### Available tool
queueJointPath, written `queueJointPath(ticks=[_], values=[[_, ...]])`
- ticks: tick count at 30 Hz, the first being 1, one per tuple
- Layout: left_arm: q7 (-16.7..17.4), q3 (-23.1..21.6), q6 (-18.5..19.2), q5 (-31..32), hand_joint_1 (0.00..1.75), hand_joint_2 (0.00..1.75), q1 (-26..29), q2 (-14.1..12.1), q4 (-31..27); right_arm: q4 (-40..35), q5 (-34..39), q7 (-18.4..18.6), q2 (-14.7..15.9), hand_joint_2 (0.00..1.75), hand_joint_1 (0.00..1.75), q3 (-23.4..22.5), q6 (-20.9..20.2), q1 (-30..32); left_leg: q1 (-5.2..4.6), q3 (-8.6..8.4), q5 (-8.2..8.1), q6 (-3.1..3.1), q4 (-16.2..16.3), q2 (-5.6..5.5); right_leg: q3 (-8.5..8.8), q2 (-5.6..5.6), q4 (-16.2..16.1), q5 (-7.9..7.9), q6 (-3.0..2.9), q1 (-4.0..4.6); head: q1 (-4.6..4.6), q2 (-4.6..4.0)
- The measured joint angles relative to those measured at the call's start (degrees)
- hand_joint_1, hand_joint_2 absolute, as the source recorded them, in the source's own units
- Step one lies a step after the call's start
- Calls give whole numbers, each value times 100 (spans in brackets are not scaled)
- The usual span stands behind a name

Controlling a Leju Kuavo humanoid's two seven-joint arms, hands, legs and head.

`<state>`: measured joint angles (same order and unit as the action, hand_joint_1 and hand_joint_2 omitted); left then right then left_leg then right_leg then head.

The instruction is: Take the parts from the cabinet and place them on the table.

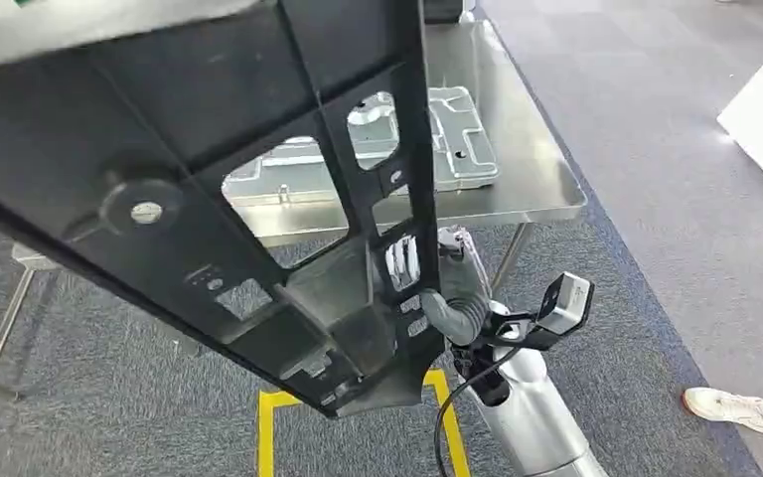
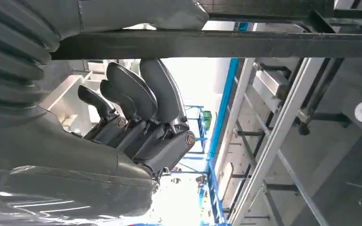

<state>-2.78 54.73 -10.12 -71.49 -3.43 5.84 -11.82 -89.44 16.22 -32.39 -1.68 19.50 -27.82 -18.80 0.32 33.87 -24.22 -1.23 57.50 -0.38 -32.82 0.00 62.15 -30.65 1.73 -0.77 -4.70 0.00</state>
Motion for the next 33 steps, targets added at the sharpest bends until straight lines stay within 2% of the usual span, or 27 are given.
queueJointPath(ticks=[1,2,3,4,5,6,7,8,9,12,13,14,15,17,18,19,20,21,23,24,25,28,29,30,31,33], values=[[0,-2,4,2,0,175,-4,0,0,0,0,-2,2,175,175,-2,-2,8,-9,-5,-13,-20,3,0,-251,0,445,-196,12,-1,2,0],[9,-2,2,0,0,175,-8,2,0,2,0,-2,4,175,175,-4,-2,27,-21,-12,-31,-43,5,-2,-572,0,983,-392,24,-2,0,0],[9,-2,0,0,0,175,-7,2,0,7,0,-2,7,175,175,-4,-4,41,-28,-21,-50,-46,10,-5,-814,0,1341,-460,29,-1,0,0],[7,-2,0,0,0,175,-7,2,0,9,0,-2,7,175,175,-6,-4,50,-32,-43,-75,-50,17,-8,-944,-1,1456,-400,28,-1,0,0],[7,0,0,0,0,175,3,2,0,11,0,0,9,175,175,-7,-4,54,-34,-82,-105,-44,22,-13,-921,-1,1272,-175,19,-1,0,0],[7,0,0,0,0,175,8,2,0,13,0,0,9,175,175,-7,-4,53,-36,-134,-142,-39,28,-18,-759,-1,839,151,1,0,0,0],[7,0,0,0,0,175,6,2,0,11,0,0,9,175,175,-7,-4,49,-36,-191,-181,-28,35,-23,-512,-2,269,493,-27,2,2,0],[7,-2,0,0,0,175,2,4,0,11,0,0,9,175,175,-9,-4,46,-40,-225,-222,-14,43,-25,-316,-2,-240,715,-67,9,2,0],[7,-2,0,0,0,175,-3,13,0,15,0,0,9,175,175,-11,-4,44,-79,-218,-256,31,73,-29,-258,-2,-332,611,-90,56,2,0],[7,-2,0,0,0,175,-16,13,0,13,-18,-7,13,175,175,-22,-2,38,-55,-233,-278,102,24,-31,-271,16,-339,593,-145,66,0,0],[7,-2,0,0,0,175,-31,13,0,13,-18,-9,13,175,175,-31,-2,35,-92,-267,-305,141,17,-27,-228,25,-399,601,-174,8,0,0],[0,-2,4,0,0,175,-30,0,0,11,-24,-9,13,175,175,-31,0,34,-64,-279,-351,155,68,-19,-155,6,-451,608,-190,-10,0,0],[-9,-2,7,0,0,175,-30,0,0,11,-28,-13,13,175,175,-33,2,18,-60,-165,-485,194,331,-6,-113,-4,-471,586,-230,-23,-2,0],[-9,-2,7,0,0,175,-26,0,0,11,-28,-26,13,175,175,-33,4,16,-9,327,-839,248,1221,-5,-84,-12,-470,555,-246,-20,0,0],[-11,-2,7,0,0,175,-17,0,0,13,-35,-24,13,175,175,-33,4,21,6,582,-953,275,1633,-5,-75,-13,-465,534,-249,-19,-2,0],[-11,-2,7,0,0,175,-16,0,0,15,-39,-24,13,175,175,-33,7,32,24,729,-923,296,1812,-4,-55,-12,-463,513,-243,-20,-2,0],[-9,-2,7,0,0,175,-14,0,0,15,-42,-24,13,175,175,-33,7,44,43,732,-745,311,1706,-1,-17,-9,-463,488,-234,-23,0,0],[-9,-2,4,0,0,175,-10,0,0,15,-42,-24,13,175,175,-33,7,45,61,614,-460,321,1357,1,25,-5,-461,455,-221,-30,-2,0],[-11,-2,7,0,0,175,-11,0,0,15,-42,-26,13,175,175,-33,7,41,84,197,135,318,314,11,117,2,-449,381,-162,-42,0,0],[-9,-2,2,0,0,175,-6,0,0,15,-42,-31,13,175,175,-33,7,37,65,113,45,300,169,9,116,4,-432,351,-117,-15,0,0],[-15,-2,0,0,0,175,-16,4,0,15,-44,-37,13,175,175,-33,7,31,38,92,17,232,80,0,87,19,-410,340,-84,-7,0,0],[-15,-2,0,0,0,175,-13,2,0,15,-55,-46,13,175,175,-31,7,30,24,114,-1,123,91,-8,112,5,-450,328,9,-13,0,0],[-15,-2,0,0,0,175,-7,0,0,13,-55,-55,13,175,175,-35,7,28,45,63,11,73,45,-5,126,4,-431,285,53,-30,0,0],[-13,-2,0,0,0,175,-6,0,0,13,-57,-57,13,175,175,-37,5,15,39,36,0,41,36,-3,51,1,-231,181,62,-46,0,0],[-4,-2,0,0,0,175,-19,0,0,13,-57,-57,13,175,175,-37,4,0,30,34,-15,14,39,-2,-173,4,182,-8,64,-42,0,0],[11,-2,0,0,0,175,-34,7,0,24,-59,-55,20,175,175,-39,7,2,1,28,-38,-27,43,-2,-746,4,1148,-351,75,-38,0,0]])
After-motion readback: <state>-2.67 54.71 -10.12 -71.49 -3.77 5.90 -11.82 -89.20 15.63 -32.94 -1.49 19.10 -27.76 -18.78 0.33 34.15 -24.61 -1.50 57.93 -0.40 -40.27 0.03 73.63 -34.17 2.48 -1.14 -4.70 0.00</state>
